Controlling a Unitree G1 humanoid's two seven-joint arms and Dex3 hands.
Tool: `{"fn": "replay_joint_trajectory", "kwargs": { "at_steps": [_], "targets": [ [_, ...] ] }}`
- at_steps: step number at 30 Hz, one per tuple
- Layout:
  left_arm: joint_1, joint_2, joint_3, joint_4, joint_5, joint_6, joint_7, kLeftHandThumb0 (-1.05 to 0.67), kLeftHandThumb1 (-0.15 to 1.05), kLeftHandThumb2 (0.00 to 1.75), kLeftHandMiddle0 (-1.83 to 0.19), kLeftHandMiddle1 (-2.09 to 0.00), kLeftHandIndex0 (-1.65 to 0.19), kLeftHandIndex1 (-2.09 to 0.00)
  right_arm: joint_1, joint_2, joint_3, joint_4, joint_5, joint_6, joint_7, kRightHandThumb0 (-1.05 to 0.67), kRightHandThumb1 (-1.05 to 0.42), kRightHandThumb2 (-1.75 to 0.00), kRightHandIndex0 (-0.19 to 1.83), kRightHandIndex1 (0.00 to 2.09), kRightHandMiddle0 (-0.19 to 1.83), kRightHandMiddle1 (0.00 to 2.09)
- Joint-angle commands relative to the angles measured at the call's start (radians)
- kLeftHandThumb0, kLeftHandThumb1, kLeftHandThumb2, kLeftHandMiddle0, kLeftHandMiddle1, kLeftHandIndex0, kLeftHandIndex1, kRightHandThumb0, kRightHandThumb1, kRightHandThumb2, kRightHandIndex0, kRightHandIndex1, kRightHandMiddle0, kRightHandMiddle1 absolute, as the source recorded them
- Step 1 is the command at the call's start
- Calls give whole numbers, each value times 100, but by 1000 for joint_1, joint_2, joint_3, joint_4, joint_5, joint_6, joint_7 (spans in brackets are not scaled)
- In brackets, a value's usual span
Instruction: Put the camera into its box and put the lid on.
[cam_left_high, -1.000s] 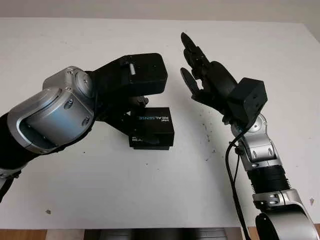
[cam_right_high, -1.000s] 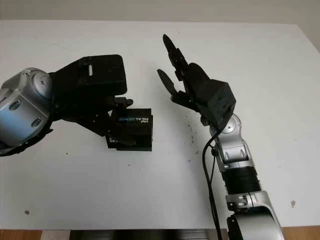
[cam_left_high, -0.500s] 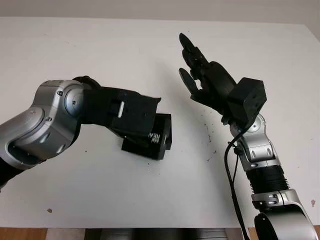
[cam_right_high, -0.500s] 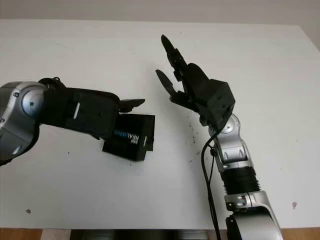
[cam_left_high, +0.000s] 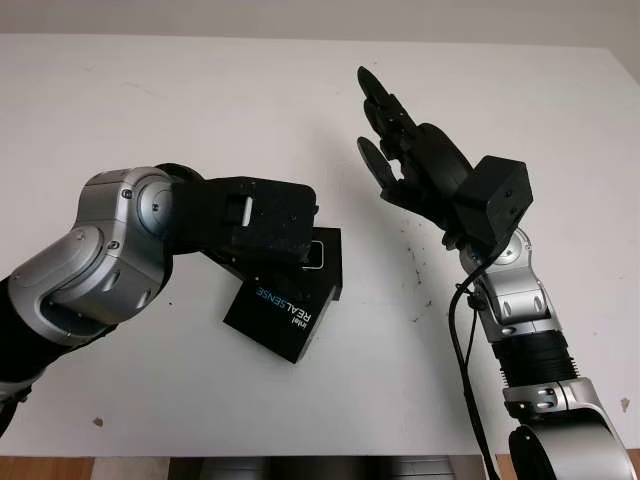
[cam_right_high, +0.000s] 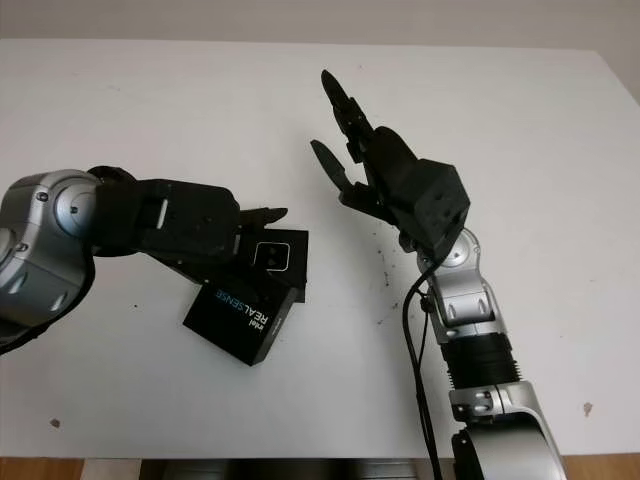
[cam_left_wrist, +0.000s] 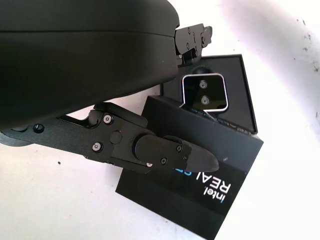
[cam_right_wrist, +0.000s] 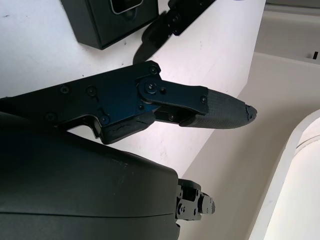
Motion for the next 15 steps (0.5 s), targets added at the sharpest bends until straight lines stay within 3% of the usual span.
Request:
{"fn": "replay_joint_trajectory", "kwargs": {
  "at_steps": [1, 4, 8, 13, 14, 15],
  "targets": [
    [-3, -6, 29, -15, 9, -24, 8, -50, 105, 17, 19, 0, 19, 0, -7, 4, -5, 3, 7, -6, 0, -79, -105, -59, -9, 6, -7, 6],
    [47, -9, 123, -6, 2, -148, 76, -52, 105, 28, 19, 0, 19, 0, -4, 10, -4, -4, 11, 4, -4, -80, -105, -58, -10, 5, -7, 5],
    [198, -16, 305, 79, 34, -557, 352, -46, 105, 32, 10, -5, 15, -3, 4, 15, -9, -20, 19, 25, -6, -80, -105, -57, -10, 5, -7, 6],
    [293, -45, 471, 186, 36, -791, 543, -41, 105, 26, -14, -15, -9, -15, 1, 8, -12, -15, 23, 30, 0, -80, -105, -57, -10, 5, -7, 5],
    [304, -48, 493, 201, 34, -818, 561, -40, 105, 24, -16, -23, -12, -18, -1, 5, -11, -11, 21, 25, 2, -80, -105, -57, -10, 5, -7, 5],
    [313, -52, 512, 209, 33, -826, 570, -42, 105, 24, -4, -53, -12, -21, -3, 2, -10, -5, 17, 19, 4, -80, -105, -57, -10, 5, -7, 5]
  ]
}}
